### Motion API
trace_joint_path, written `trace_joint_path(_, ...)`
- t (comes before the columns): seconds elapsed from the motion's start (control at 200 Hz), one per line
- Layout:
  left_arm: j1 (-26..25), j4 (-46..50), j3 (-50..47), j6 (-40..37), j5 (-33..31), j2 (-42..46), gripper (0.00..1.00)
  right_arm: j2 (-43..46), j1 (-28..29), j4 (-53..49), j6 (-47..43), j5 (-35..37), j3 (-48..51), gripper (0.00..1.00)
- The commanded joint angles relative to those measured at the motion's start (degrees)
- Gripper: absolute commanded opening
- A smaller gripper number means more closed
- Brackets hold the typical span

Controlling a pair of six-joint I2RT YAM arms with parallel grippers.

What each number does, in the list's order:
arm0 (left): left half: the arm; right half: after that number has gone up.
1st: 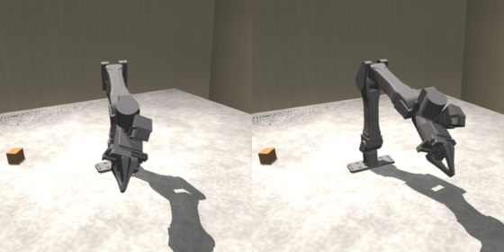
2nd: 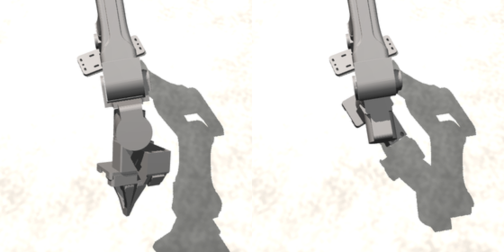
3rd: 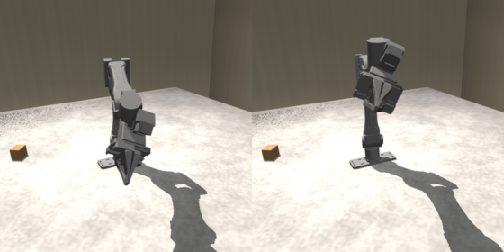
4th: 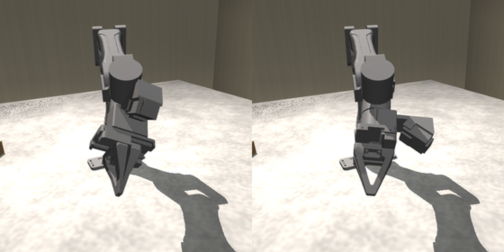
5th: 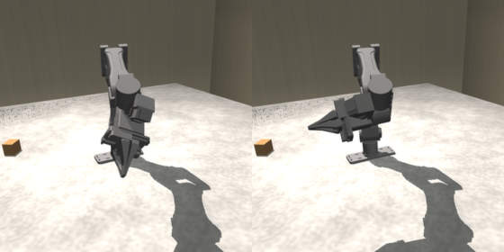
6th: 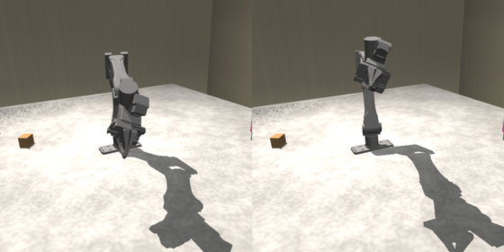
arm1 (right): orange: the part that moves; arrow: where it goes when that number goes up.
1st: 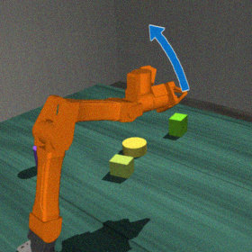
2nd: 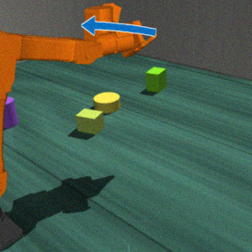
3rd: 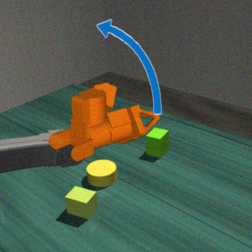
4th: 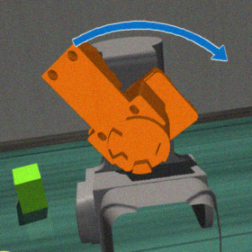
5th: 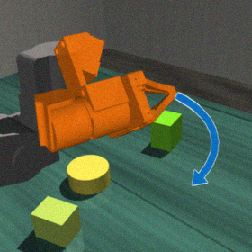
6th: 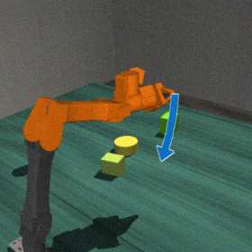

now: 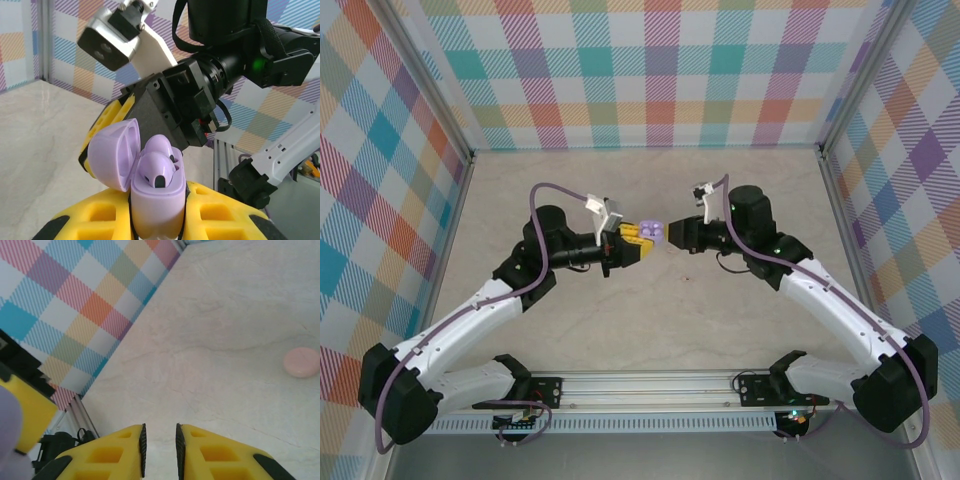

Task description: Insert the wireless bluetooth earbuds into the charging case

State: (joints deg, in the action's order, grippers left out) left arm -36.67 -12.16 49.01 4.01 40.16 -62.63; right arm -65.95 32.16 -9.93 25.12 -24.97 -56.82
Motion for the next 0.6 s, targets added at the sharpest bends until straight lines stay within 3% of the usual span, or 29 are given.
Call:
trace_joint_path(0.0,-0.67,-1.72,1.7,0.16,2.89,-0.95,0.12,-0.54,-0.26,4.56,1.25,-4.09,-0.24,0.24)
trace_joint_path(0.595,-0.69,-2.1,1.84,1.4,3.25,-4.21,0.12,1.61,-0.24,10.45,2.79,-7.9,2.1,0.24)
